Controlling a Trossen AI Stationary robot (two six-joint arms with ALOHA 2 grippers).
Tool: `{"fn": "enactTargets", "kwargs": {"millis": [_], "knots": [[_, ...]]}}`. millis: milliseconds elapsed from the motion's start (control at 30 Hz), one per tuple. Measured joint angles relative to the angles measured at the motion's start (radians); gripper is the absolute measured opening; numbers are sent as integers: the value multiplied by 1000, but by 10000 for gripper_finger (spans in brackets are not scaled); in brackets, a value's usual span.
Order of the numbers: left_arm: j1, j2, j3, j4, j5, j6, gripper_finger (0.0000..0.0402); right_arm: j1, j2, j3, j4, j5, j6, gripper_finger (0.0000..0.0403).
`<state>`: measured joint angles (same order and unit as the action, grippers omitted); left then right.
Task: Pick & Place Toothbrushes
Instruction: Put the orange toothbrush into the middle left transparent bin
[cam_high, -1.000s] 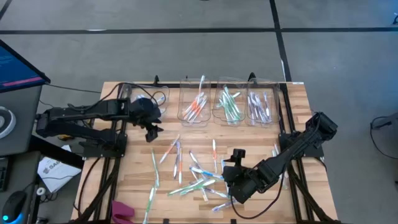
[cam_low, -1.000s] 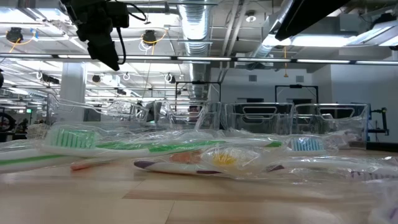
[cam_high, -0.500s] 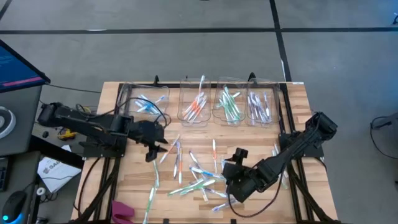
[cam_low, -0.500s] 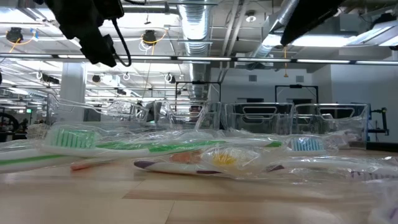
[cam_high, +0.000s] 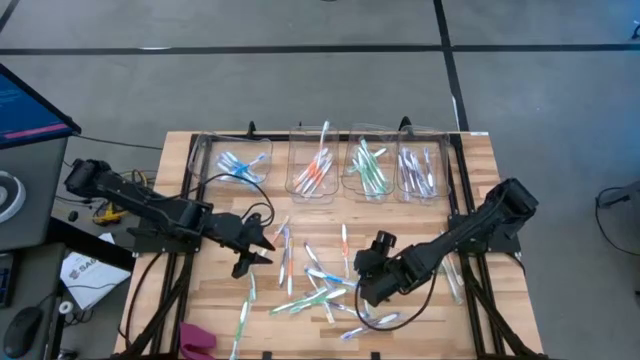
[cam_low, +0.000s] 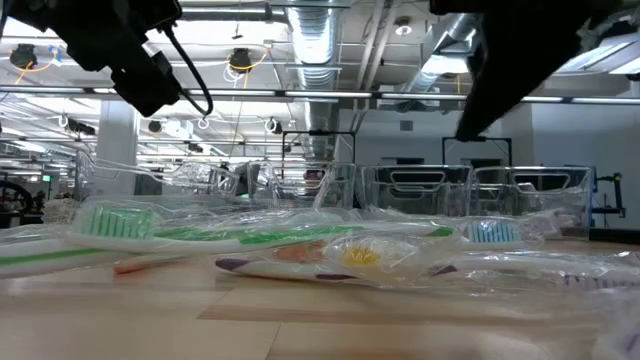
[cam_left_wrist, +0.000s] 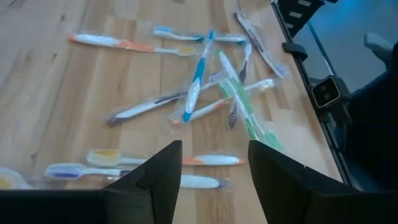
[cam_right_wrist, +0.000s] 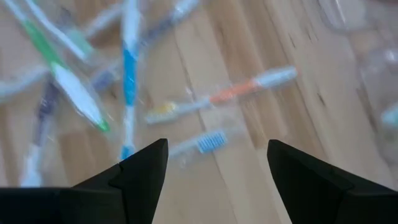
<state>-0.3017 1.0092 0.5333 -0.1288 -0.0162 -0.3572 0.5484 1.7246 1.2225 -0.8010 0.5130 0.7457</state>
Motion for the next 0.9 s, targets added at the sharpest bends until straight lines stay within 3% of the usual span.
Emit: {"fn": "enactTargets", "kwargs": {"millis": [500, 900], "knots": [[-8, 0, -7, 34, -89, -88, 177, -201, -1, -7, 172, -49, -27, 270], [-8, 0, -7, 38, -143, -95, 177, -238, -2, -162, 387, -43, 142, 270]]}}
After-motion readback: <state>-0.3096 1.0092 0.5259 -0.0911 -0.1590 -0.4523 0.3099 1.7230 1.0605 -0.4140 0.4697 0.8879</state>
